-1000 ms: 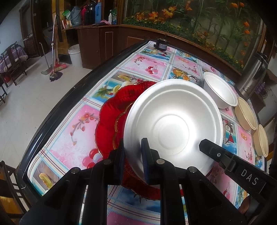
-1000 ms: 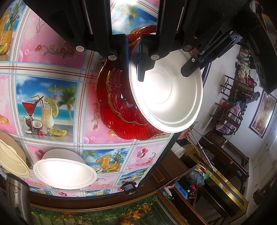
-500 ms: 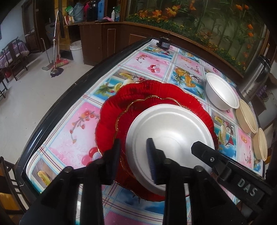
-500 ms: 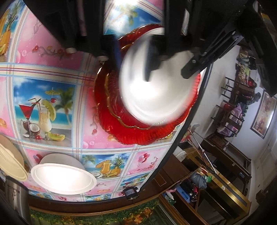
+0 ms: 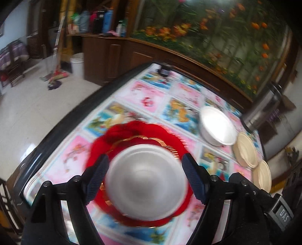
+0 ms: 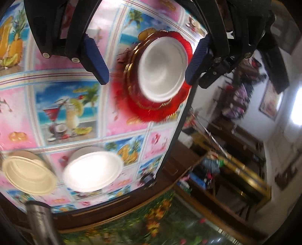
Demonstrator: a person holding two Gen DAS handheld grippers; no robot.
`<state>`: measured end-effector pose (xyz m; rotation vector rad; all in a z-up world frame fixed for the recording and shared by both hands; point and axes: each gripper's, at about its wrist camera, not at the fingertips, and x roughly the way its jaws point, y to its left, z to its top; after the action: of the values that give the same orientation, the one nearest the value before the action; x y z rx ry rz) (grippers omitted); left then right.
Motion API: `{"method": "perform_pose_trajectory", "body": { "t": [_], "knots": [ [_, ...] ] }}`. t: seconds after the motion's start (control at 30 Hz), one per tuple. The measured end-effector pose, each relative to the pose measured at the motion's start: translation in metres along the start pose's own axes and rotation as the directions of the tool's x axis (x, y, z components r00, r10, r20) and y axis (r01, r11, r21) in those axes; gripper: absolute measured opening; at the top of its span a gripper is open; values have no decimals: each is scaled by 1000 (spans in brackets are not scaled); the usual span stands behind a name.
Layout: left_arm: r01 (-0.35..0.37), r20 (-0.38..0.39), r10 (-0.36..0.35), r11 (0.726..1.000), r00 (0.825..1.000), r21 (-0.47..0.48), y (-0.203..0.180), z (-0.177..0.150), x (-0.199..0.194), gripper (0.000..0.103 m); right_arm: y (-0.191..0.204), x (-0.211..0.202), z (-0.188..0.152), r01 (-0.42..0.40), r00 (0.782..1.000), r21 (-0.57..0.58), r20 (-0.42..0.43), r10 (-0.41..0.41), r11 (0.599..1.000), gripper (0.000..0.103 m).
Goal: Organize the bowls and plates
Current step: 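Lower the white plate flat onto the red plates and open both grippers, then move both grippers to the white bowl and grasp its rim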
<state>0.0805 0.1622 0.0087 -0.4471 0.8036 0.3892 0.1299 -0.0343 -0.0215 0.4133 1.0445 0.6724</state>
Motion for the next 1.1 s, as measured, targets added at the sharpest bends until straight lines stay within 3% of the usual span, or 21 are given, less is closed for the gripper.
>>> {"method": "perform_pose_trajectory", "body": {
  "t": [0.3, 0.6, 0.87, 0.97, 1.1],
  "knots": [
    [71, -120, -58, 991, 991, 111, -76, 25, 42, 79, -75, -29, 36, -13, 998, 218, 56, 1, 976, 92],
    [69, -214, -46, 993, 976, 100, -115, 52, 100, 79, -113, -9, 76, -92, 996, 325, 31, 86, 941, 91],
    [52, -219, -30, 994, 975, 96, -135, 66, 134, 79, -132, 19, 116, -94, 996, 381, 46, 83, 920, 78],
    [40, -225, -20, 996, 974, 85, -137, 70, 146, 79, -137, 32, 126, -66, 998, 385, 34, 57, 921, 69],
    [18, -237, -1, 997, 971, 69, -139, 72, 165, 79, -138, 45, 133, -18, 1000, 377, 26, 9, 926, 65]
  ]
}}
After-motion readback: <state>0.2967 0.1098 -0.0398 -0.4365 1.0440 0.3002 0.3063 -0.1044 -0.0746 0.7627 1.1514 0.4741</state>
